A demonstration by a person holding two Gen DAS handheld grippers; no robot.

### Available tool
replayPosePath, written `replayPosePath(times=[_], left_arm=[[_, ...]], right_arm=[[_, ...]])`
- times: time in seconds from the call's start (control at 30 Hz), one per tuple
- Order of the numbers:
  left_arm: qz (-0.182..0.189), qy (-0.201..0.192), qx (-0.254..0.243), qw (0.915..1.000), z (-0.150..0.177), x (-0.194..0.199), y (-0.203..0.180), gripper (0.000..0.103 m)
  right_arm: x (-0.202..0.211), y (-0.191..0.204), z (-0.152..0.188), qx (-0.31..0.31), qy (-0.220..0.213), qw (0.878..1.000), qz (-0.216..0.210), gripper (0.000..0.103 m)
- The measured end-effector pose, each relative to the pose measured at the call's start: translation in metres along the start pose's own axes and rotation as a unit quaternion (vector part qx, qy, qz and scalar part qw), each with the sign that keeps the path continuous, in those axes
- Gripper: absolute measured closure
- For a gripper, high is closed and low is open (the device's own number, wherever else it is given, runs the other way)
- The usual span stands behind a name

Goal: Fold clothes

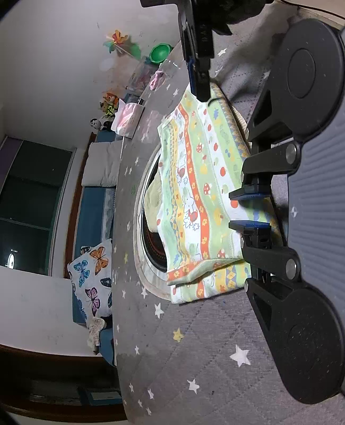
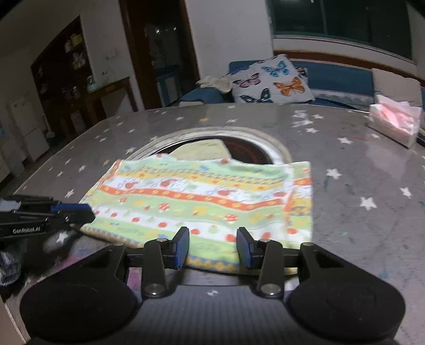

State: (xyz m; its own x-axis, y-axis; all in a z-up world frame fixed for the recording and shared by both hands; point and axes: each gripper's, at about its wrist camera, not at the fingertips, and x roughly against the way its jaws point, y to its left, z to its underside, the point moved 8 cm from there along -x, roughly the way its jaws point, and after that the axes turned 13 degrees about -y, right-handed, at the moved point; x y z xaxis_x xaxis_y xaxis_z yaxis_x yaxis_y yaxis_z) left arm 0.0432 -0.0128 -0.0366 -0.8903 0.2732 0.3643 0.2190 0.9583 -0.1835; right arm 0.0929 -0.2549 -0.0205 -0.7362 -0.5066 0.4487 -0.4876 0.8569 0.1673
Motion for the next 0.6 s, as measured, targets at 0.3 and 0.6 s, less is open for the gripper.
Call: replayPosePath(times=[0.3, 0.6], left_arm=[[0.003, 0.005, 0.001, 1.0, -0.001, -0.002, 0.0, 0.084], [0.011, 0.015, 0.01, 0.9998, -0.01, -0.003, 0.004, 0.084]], right_arm=[[0.0, -0.016, -0.008, -0.009, -0.009, 1.0, 0.018, 0.063], [-0.021, -0.026, -0.011, -0.015, 0.005, 0.999, 0.029, 0.066]])
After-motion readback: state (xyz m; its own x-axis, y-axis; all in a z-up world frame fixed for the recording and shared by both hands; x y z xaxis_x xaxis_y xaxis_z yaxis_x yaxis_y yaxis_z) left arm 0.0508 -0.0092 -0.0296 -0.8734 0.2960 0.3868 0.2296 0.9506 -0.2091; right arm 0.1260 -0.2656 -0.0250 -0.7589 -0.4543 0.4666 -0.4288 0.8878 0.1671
